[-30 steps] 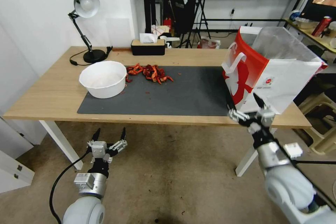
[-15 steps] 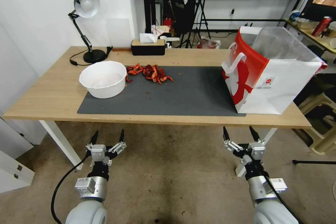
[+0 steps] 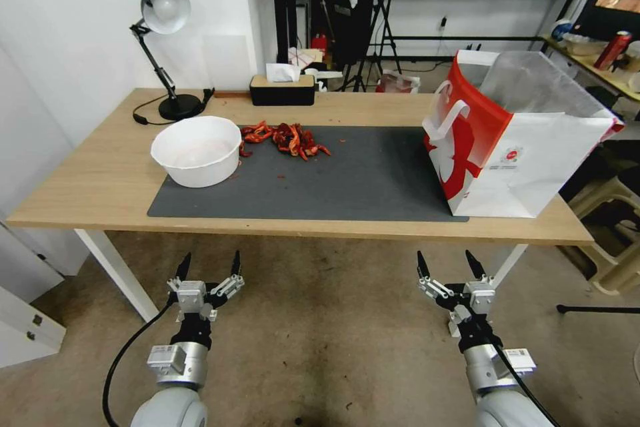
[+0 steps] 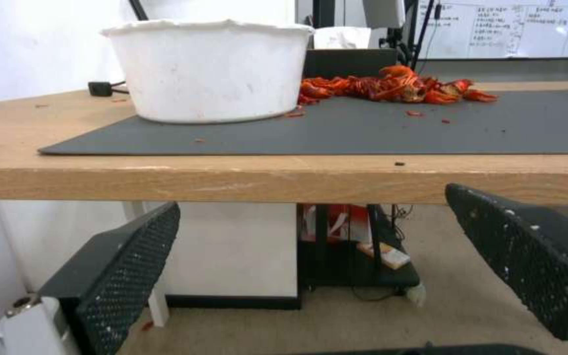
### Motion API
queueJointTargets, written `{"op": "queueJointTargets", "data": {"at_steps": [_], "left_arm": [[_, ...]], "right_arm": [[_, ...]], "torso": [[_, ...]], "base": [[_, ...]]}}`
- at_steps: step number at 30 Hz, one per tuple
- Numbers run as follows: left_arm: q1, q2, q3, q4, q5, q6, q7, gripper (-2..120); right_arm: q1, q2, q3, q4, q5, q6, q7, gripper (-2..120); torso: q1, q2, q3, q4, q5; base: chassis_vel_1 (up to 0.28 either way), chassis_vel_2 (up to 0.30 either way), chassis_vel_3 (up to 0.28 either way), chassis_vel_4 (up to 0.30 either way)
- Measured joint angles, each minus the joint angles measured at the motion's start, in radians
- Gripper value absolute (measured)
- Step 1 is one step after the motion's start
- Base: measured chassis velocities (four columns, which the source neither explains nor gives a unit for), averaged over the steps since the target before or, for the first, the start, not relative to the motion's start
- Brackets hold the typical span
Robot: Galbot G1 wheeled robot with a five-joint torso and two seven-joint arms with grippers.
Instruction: Close the takeout container lid, then place the container into the takeout bag.
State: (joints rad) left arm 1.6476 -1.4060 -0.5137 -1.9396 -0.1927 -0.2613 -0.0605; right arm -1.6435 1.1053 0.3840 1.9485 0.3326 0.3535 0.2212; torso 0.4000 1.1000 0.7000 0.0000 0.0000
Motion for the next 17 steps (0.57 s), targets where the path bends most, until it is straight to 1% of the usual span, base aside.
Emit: {"op": "queueJointTargets", "data": {"at_steps": [17], "left_arm": [[0.000,0.000,0.000,-0.001,0.000,0.001,0.001,100]], "right_arm": [[0.001,-0.001,0.000,0.000,0.002,-0.001,-0.001,100]], "torso": [[0.000,0.000,0.000,0.0000,0.0000]], "base": [[0.000,0.000,0.000,0.000]]}}
